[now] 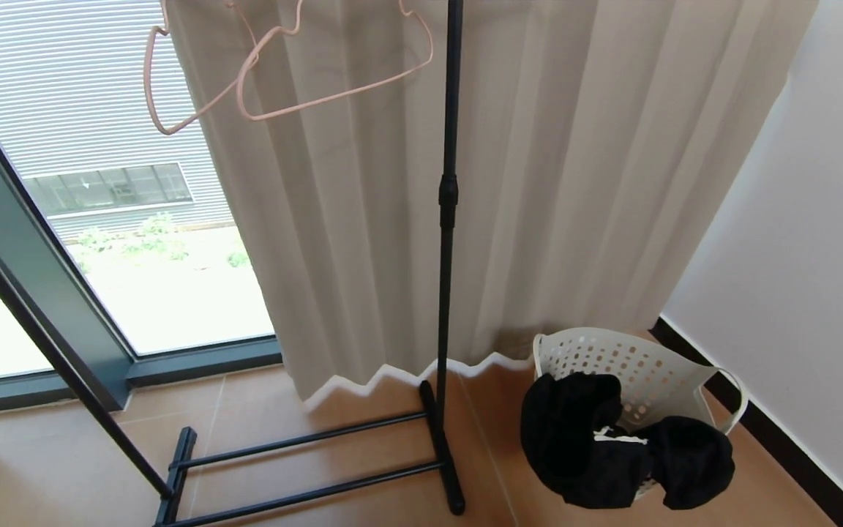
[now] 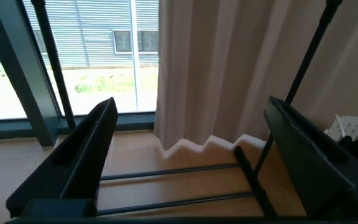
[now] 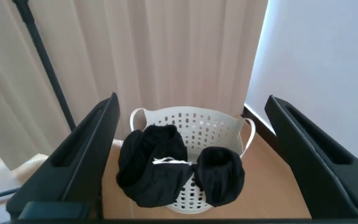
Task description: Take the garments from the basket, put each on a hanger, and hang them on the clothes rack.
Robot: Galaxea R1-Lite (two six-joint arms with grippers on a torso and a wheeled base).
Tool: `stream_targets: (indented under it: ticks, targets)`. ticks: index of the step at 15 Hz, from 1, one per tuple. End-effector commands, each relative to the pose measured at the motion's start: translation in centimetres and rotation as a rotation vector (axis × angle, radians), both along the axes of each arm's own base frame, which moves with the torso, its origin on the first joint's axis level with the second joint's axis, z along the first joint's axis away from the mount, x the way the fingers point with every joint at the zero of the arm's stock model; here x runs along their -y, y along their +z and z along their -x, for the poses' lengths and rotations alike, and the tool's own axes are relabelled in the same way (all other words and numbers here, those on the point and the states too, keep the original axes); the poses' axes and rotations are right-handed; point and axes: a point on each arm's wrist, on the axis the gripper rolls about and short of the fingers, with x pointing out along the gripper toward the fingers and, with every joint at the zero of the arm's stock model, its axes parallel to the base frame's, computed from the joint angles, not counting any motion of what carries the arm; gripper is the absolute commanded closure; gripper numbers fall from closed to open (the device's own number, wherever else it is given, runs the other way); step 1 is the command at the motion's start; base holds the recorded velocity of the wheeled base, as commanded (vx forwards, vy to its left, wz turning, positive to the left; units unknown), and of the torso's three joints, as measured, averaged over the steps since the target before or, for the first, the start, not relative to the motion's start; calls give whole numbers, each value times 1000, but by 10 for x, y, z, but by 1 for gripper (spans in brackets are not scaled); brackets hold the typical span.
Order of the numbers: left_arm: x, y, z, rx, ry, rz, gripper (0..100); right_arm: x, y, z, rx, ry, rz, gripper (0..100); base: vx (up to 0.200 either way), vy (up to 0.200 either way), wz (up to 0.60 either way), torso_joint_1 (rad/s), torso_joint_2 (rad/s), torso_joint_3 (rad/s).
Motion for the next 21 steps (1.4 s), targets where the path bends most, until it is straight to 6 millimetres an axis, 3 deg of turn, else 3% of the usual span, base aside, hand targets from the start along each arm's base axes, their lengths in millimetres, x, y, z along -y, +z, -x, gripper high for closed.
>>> stream_targets:
  ticks: [1,5,7,21]
  targets:
    - [0,0,0,-2,0,0,0,0,0,0,1,0,0,0,200,0,-600,-2,12,7]
    - [0,0,0,-2,0,0,0,0,0,0,1,0,0,0,50,0,0,1,1,1]
    - [0,0,0,-2,2,1,0,0,0,0,1,0,0,0,0,0,-600,2,-2,2]
    - [0,0,0,0,3,2,0,0,0,0,1,0,0,0,0,0,0,0,0,-42]
